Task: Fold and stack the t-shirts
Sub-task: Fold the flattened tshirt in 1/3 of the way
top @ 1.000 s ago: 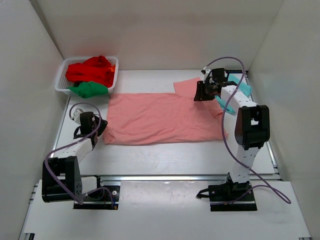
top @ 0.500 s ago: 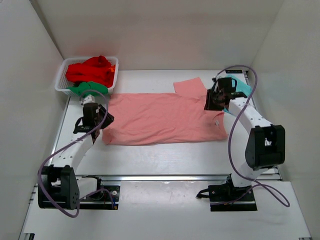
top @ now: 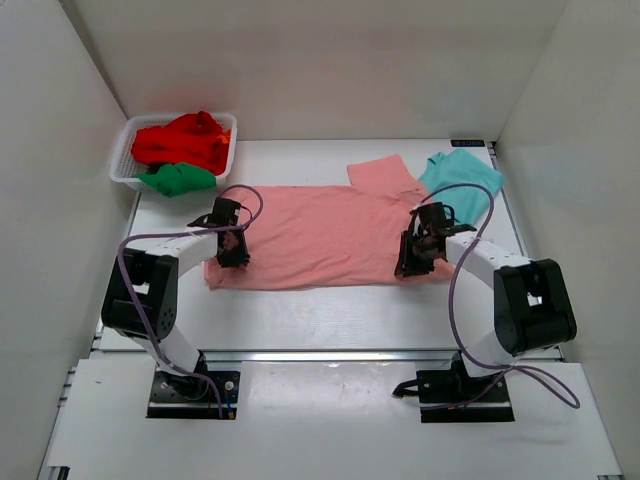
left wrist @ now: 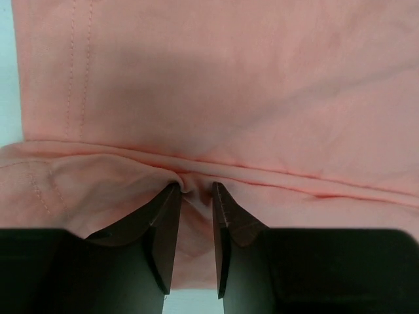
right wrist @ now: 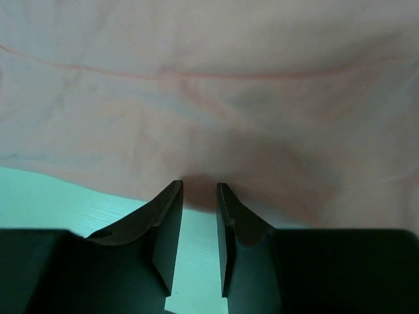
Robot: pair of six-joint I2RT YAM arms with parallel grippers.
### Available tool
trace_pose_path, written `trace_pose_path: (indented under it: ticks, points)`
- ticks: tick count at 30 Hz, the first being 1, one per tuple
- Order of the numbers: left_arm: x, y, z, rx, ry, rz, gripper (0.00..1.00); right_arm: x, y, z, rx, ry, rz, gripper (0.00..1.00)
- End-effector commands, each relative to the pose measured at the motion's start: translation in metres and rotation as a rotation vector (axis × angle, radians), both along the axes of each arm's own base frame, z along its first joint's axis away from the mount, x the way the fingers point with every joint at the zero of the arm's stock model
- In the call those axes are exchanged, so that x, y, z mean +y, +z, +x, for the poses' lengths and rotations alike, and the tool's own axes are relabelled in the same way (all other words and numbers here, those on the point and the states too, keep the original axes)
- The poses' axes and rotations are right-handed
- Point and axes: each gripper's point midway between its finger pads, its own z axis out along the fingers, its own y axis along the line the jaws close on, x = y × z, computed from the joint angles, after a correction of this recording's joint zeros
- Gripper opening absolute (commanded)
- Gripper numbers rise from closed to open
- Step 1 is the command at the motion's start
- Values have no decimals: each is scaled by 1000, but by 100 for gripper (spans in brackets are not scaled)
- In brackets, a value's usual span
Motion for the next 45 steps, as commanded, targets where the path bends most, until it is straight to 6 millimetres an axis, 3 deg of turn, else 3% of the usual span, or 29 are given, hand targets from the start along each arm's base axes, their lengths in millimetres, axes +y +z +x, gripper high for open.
trace_pose_path:
  ticks: [1, 5, 10, 13, 15, 18, 20, 22, 24, 26, 28, 30, 33, 35, 39, 41, 45]
  points:
    - [22, -9, -43, 165, -88, 123, 37, 9, -8, -24, 69, -13, 13, 25]
    - [28, -4, -73, 243, -153, 136, 36, 17, -11, -62, 113, -26, 41, 23]
    - [33, -3, -105, 323, -236, 168, 33, 10, -18, -103, 167, -71, 79, 17]
    - [33, 2, -110, 304, -246, 165, 27, 13, -15, -123, 191, -36, 79, 16]
    - [28, 11, -103, 245, -253, 153, 30, 24, 0, -132, 159, 17, 64, 17]
    - [26, 26, -93, 177, -230, 111, 33, 36, 34, -111, 22, 31, 133, 17]
    - [28, 28, -92, 174, -220, 84, 33, 37, 57, -82, -88, 19, 158, 18]
    - [28, 27, -93, 176, -220, 81, 33, 30, 65, -57, -154, 6, 150, 17]
    - [27, 31, -90, 158, -220, 77, 33, 29, 62, -33, -191, -7, 138, 18]
    - [26, 37, -81, 113, -197, 46, 33, 31, 43, -18, -154, -6, 118, 18]
    - [22, 50, -72, 38, -173, 6, 35, 35, 37, -1, -165, 4, 100, 17]
    - [24, 61, -61, -39, -135, -9, 36, 36, 15, -3, -108, 1, 69, 17]
    - [32, 71, -53, -95, -91, -6, 34, 38, -7, -21, -43, -6, 48, 16]
    - [36, 75, -52, -110, -84, -3, 34, 33, -27, -52, 37, -26, 24, 16]
    - [52, 83, -43, -157, -29, 39, 36, 28, -46, -108, 135, -45, 4, 15]
    - [58, 89, -36, -181, 2, 37, 37, 31, -48, -132, 168, -44, 19, 15]
    - [56, 91, -23, -179, 5, 30, 43, 24, -41, -149, 146, -80, 64, 14]
